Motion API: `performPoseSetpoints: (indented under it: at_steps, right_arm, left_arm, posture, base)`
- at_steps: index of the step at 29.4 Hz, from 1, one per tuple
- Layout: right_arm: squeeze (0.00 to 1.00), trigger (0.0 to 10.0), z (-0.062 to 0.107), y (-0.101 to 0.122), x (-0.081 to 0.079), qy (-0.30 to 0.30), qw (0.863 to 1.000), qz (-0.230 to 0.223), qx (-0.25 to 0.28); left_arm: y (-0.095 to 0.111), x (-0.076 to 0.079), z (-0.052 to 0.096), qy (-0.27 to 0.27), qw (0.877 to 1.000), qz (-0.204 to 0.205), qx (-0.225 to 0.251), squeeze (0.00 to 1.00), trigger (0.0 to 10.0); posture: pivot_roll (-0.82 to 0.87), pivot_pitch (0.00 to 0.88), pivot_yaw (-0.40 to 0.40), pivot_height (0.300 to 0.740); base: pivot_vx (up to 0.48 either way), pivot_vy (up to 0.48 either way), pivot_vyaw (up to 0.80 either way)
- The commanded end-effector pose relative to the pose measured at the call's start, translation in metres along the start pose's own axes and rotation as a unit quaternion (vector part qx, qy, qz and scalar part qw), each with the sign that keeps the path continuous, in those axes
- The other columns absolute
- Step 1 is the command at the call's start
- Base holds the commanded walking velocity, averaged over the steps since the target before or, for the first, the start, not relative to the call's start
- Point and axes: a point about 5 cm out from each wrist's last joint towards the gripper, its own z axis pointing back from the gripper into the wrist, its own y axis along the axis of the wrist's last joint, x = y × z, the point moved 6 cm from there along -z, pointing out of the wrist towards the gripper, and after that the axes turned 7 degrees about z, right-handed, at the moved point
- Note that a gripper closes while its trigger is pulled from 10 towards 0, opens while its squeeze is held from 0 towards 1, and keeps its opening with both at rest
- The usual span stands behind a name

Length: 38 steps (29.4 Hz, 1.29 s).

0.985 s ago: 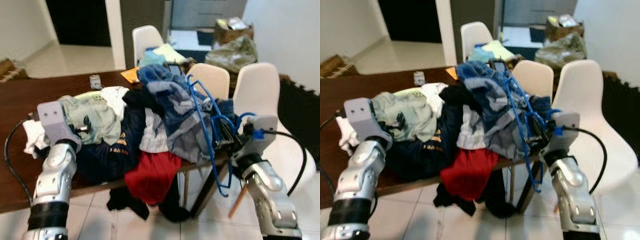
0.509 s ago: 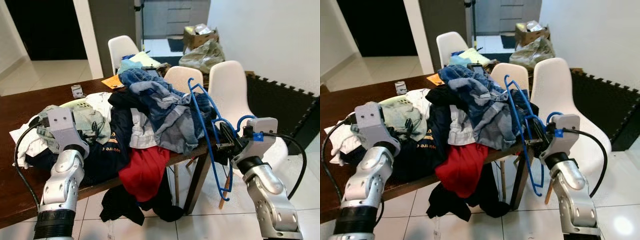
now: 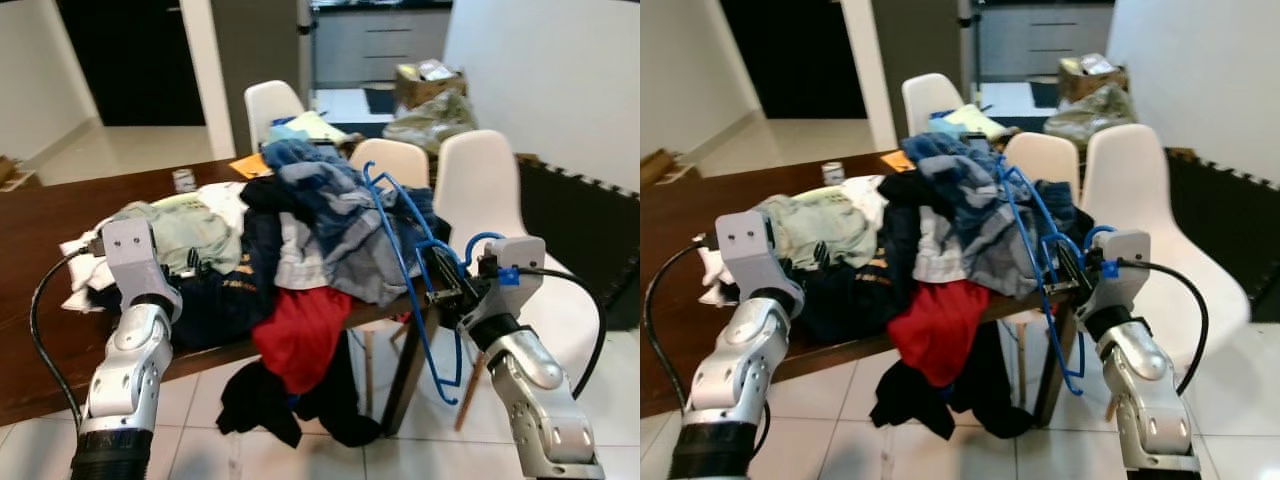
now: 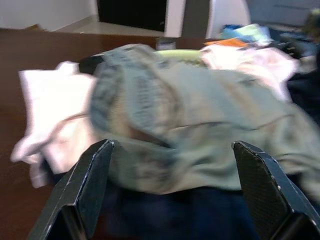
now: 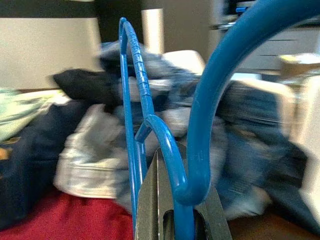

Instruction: Hang hanger

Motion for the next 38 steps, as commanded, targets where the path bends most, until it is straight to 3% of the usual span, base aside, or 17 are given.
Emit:
performPoseSetpoints:
  at_steps: [1, 10, 27, 30, 32, 34, 36, 38]
  right_arm:
    - [0.0, 10.0, 0.001, 0.002, -0.005, 0.009, 1.0, 0.001, 0.005]
    - [0.0, 10.0, 0.0, 0.004, -0.006, 0.009, 1.0, -0.01, 0.012]
    - [0.0, 10.0, 0.0, 0.005, 0.001, -0.01, 0.999, -0.029, 0.018]
    - [0.0, 10.0, 0.0, 0.005, 0.001, -0.01, 0.999, -0.029, 0.017]
    - [0.0, 10.0, 0.0, 0.004, 0.001, -0.009, 0.999, -0.029, 0.016]
    - [0.0, 10.0, 0.0, 0.004, 0.001, -0.009, 0.999, -0.029, 0.016]
    - [0.0, 10.0, 0.0, 0.003, 0.0, -0.009, 0.999, -0.029, 0.012]
    - [0.0, 10.0, -0.001, 0.002, 0.0, -0.008, 0.999, -0.029, 0.012]
  left_arm:
    - [-0.002, 0.002, 0.002, -0.007, 1.0, -0.016, -0.005, 0.0, 10.0]
    - [0.002, 0.013, 0.004, -0.025, 0.999, -0.027, 0.003, 0.0, 10.0]
    - [0.011, 0.014, 0.005, -0.031, 0.999, -0.04, 0.014, 0.0, 10.0]
    - [0.011, 0.008, 0.005, -0.02, 0.999, -0.037, 0.015, 0.0, 10.0]
    - [0.01, -0.006, 0.004, 0.006, 1.0, -0.028, 0.013, 0.0, 10.0]
    - [0.01, -0.006, 0.004, 0.006, 1.0, -0.028, 0.013, 0.0, 10.0]
    - [0.008, -0.025, 0.001, 0.033, 0.999, -0.021, 0.006, 0.0, 10.0]
    - [0.008, -0.027, 0.0, 0.034, 0.999, -0.019, 0.005, 0.0, 10.0]
  posture:
    - [-0.03, 0.0, 0.015, 0.74]
    - [-0.03, 0.0, 0.018, 0.74]
    - [-0.03, 0.0, 0.021, 0.74]
    - [-0.03, 0.0, 0.02, 0.74]
    - [-0.02, 0.0, 0.018, 0.74]
    - [-0.02, 0.0, 0.018, 0.74]
    - [-0.02, 0.0, 0.016, 0.74]
    - [-0.02, 0.0, 0.015, 0.74]
  base:
    - [0.0, -0.461, 0.8]
    - [0.0, -0.359, 0.8]
    - [0.0, -0.055, 0.0]
    - [0.0, -0.461, 0.0]
    - [0.0, 0.0, 0.0]
    - [0.0, 0.0, 0.0]
    - [0.0, 0.0, 0.0]
    - [0.0, 0.0, 0.0]
